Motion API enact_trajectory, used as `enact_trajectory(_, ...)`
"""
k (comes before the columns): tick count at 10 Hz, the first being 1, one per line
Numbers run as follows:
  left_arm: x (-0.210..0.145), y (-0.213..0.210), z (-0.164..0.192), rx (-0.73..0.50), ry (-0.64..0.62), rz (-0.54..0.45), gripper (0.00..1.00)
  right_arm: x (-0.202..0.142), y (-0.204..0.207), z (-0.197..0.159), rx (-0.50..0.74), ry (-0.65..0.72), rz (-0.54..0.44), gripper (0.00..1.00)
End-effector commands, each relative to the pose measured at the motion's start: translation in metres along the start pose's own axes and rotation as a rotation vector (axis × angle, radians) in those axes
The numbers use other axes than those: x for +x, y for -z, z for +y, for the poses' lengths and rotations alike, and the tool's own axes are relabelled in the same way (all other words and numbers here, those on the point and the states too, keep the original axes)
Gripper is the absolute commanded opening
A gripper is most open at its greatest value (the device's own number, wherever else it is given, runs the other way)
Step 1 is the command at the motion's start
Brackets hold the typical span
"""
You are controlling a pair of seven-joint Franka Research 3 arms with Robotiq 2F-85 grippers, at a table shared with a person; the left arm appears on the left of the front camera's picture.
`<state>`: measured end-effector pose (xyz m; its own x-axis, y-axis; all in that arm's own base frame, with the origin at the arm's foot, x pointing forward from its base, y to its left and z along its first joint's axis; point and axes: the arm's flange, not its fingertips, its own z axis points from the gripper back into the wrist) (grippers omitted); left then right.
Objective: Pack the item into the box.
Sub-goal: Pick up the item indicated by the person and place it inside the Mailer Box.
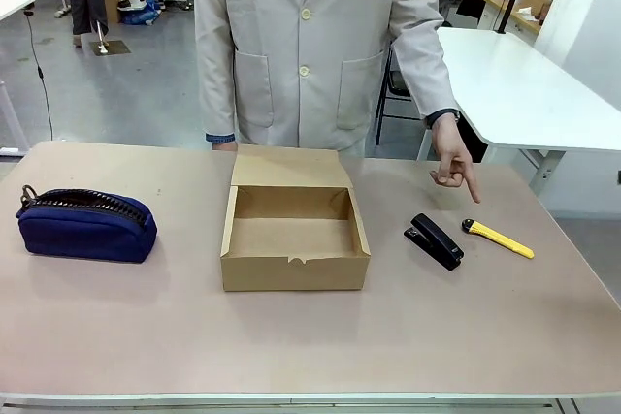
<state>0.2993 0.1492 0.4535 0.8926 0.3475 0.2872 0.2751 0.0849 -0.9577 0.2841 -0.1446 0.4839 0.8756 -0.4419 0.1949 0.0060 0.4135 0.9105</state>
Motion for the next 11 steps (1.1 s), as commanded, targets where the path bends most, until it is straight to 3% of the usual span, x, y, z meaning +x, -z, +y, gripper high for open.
enact_trajectory(1, 0.002, 0.000, -0.002, -0.027, 0.024, -0.009, 1.00, 0.000, 0.000, 0.001, 0.001, 0.000, -0.001, 1.00)
enact_trajectory(2, 0.002, 0.000, -0.002, -0.027, 0.024, -0.009, 1.00, 0.005, 0.030, 0.008, -0.178, -0.212, 0.178, 1.00)
enact_trajectory(3, 0.002, 0.000, -0.002, -0.027, 0.024, -0.009, 1.00, 0.009, 0.062, 0.012, -0.458, -0.398, 0.347, 1.00)
enact_trajectory(4, 0.002, 0.000, -0.002, -0.027, 0.024, -0.009, 1.00, 0.012, 0.099, 0.015, -0.605, -0.560, 0.454, 1.00)
enact_trajectory(6, 0.002, 0.000, -0.002, -0.027, 0.024, -0.009, 1.00, 0.002, 0.140, 0.019, -0.898, -0.797, 0.551, 1.00)
enact_trajectory(7, 0.002, 0.000, -0.002, -0.027, 0.024, -0.009, 1.00, 0.003, 0.138, 0.027, -0.897, -0.787, 0.422, 1.00)
enact_trajectory(8, 0.002, 0.000, -0.002, -0.027, 0.024, -0.009, 1.00, -0.008, 0.139, 0.022, -0.534, -0.397, 0.421, 1.00)
enact_trajectory(9, 0.002, 0.000, -0.002, -0.027, 0.024, -0.009, 1.00, -0.008, 0.139, 0.022, -0.534, -0.397, 0.421, 1.00)
enact_trajectory(10, 0.002, 0.000, -0.002, -0.027, 0.024, -0.009, 1.00, -0.007, 0.155, 0.027, -0.651, -0.521, 0.468, 1.00)
enact_trajectory(11, 0.002, 0.000, -0.002, -0.027, 0.024, -0.009, 1.00, 0.005, 0.163, 0.012, -0.811, -0.677, 0.420, 1.00)
